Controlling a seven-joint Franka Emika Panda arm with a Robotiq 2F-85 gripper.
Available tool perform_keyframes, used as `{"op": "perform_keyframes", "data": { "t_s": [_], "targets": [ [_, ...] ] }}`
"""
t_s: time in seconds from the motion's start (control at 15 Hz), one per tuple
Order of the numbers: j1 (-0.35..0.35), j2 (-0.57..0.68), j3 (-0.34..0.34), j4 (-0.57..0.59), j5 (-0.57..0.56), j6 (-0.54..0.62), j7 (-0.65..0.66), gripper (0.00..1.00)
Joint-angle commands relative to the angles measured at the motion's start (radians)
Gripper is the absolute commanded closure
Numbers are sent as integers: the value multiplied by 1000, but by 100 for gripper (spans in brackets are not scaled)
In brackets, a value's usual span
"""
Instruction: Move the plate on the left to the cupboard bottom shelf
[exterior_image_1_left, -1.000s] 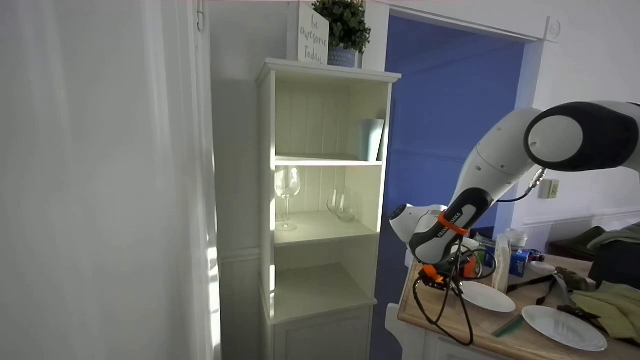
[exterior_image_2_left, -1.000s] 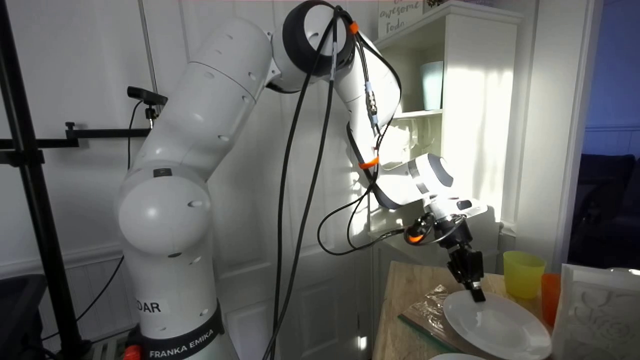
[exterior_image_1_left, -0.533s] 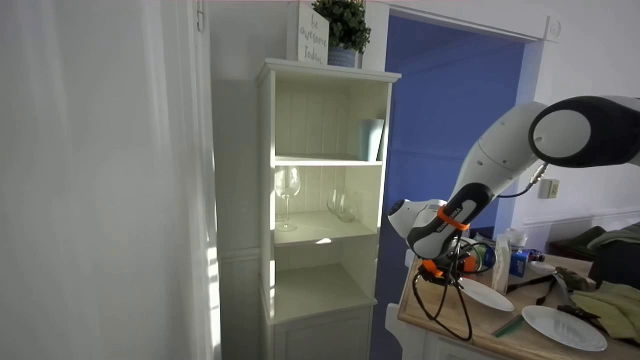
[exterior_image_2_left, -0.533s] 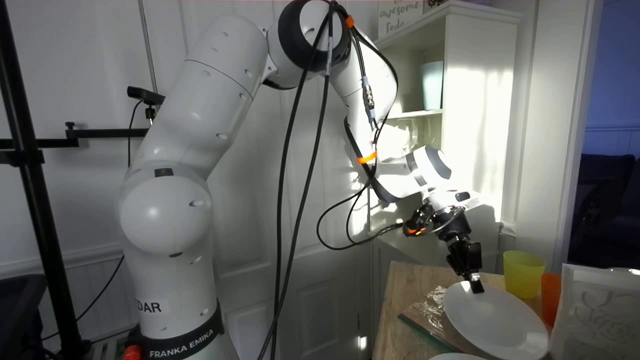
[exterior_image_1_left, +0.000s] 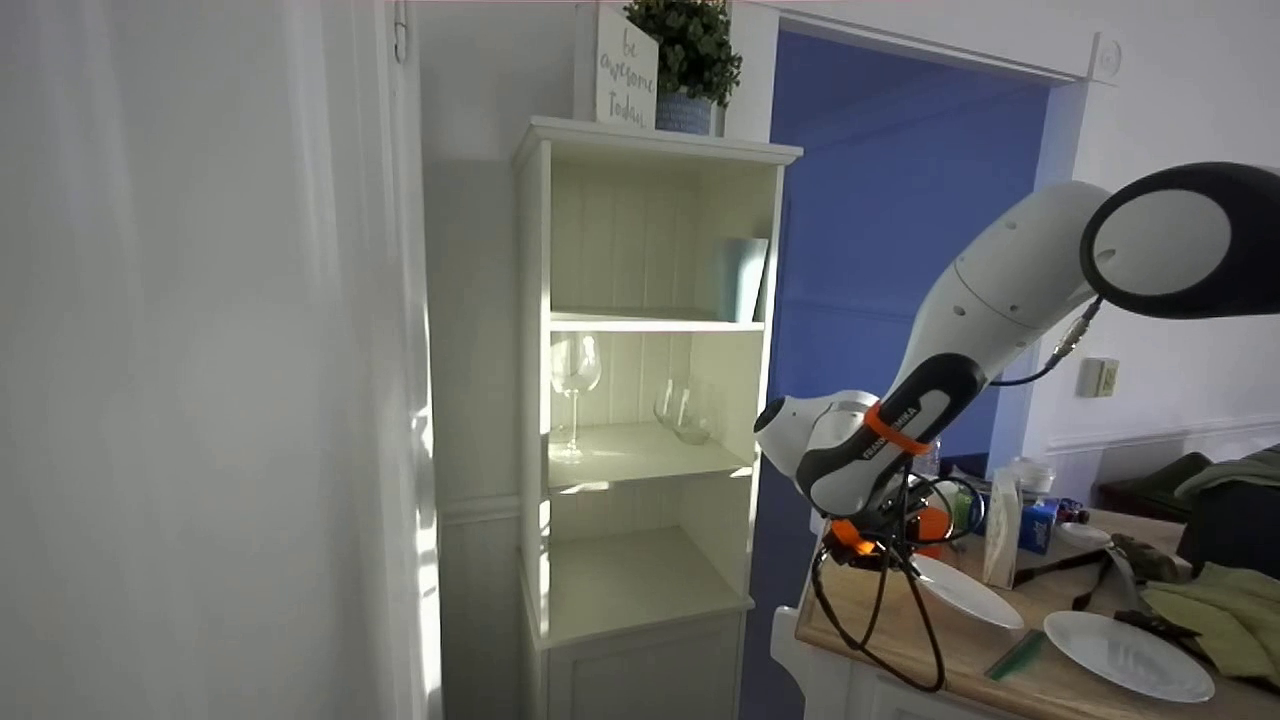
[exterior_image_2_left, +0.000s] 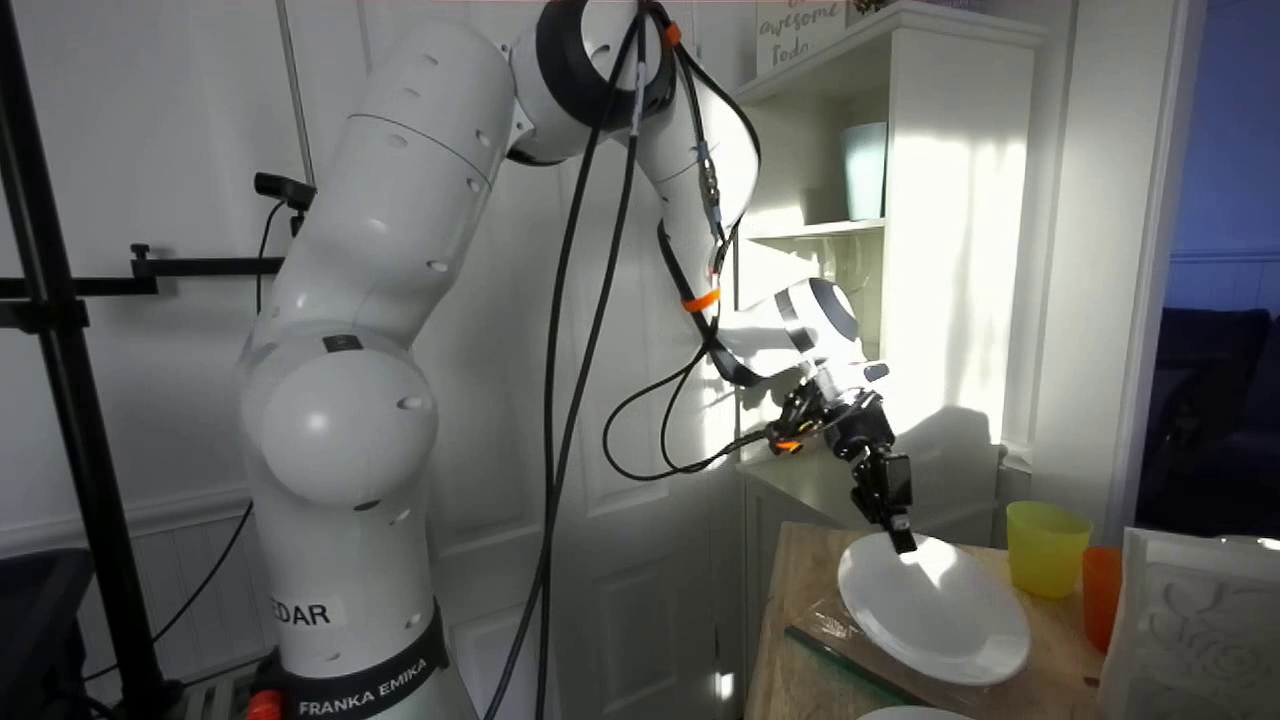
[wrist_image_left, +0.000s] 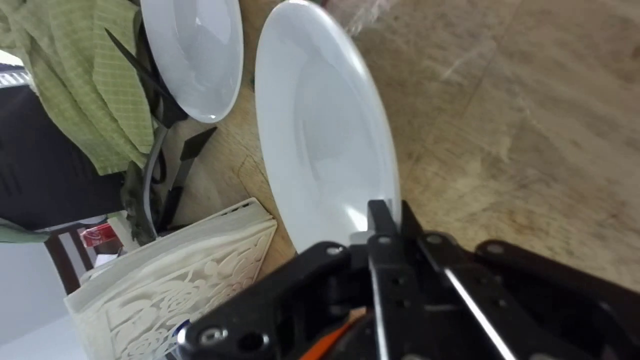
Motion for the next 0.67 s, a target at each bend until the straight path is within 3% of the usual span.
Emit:
{"op": "perform_keyframes", "data": {
  "t_s": [0.0,0.2,0.6],
  "targets": [
    [61,-83,21,-85,-32,-93,79,99],
    [111,-110,54,-112,-89,-179,113,99],
    [203,-110,188,-152,-225,-315,79,99]
  ]
}}
